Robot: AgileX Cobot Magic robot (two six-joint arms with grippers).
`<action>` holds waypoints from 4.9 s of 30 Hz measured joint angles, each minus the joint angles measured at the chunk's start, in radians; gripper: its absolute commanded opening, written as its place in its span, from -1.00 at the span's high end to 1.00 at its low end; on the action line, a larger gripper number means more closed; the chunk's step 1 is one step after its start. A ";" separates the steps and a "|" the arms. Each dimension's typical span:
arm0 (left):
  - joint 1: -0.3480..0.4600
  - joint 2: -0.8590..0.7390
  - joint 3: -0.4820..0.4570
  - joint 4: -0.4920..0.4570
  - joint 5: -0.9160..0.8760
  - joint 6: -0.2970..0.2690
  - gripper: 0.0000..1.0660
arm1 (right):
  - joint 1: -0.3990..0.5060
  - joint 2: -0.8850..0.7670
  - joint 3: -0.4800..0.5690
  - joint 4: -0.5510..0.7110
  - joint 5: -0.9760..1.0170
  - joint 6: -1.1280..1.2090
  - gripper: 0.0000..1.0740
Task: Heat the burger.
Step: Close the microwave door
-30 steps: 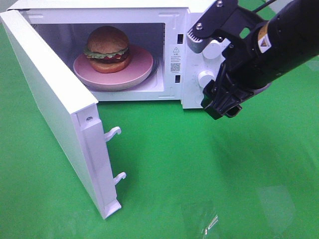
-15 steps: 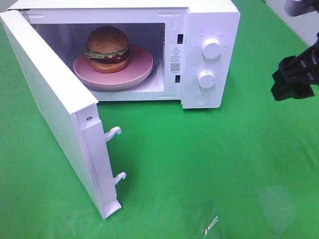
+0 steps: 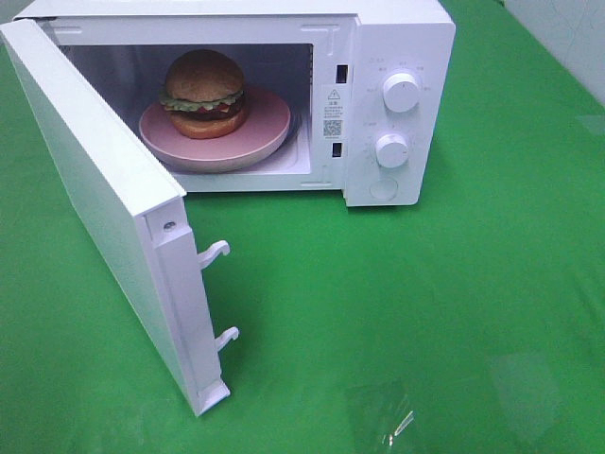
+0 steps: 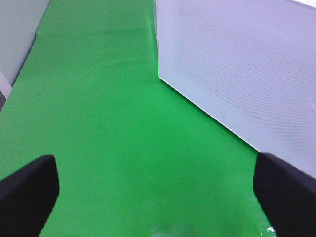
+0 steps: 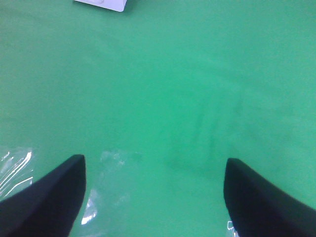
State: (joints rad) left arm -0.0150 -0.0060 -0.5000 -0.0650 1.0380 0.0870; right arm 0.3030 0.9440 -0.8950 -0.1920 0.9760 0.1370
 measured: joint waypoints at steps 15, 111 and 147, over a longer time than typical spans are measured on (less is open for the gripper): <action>0.000 0.000 0.000 0.000 0.000 0.000 -0.88 | 0.000 -0.247 0.116 0.000 0.082 -0.004 -0.42; 0.000 0.005 -0.021 0.002 -0.110 -0.095 -0.43 | -0.228 -0.950 0.383 0.106 0.042 -0.020 -0.42; 0.000 0.663 0.251 0.057 -1.284 -0.094 1.00 | -0.228 -0.950 0.383 0.106 0.042 -0.020 -0.42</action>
State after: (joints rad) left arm -0.0150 0.6570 -0.2490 -0.0080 -0.2460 -0.0070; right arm 0.0750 -0.0060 -0.5120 -0.0860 1.0180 0.1170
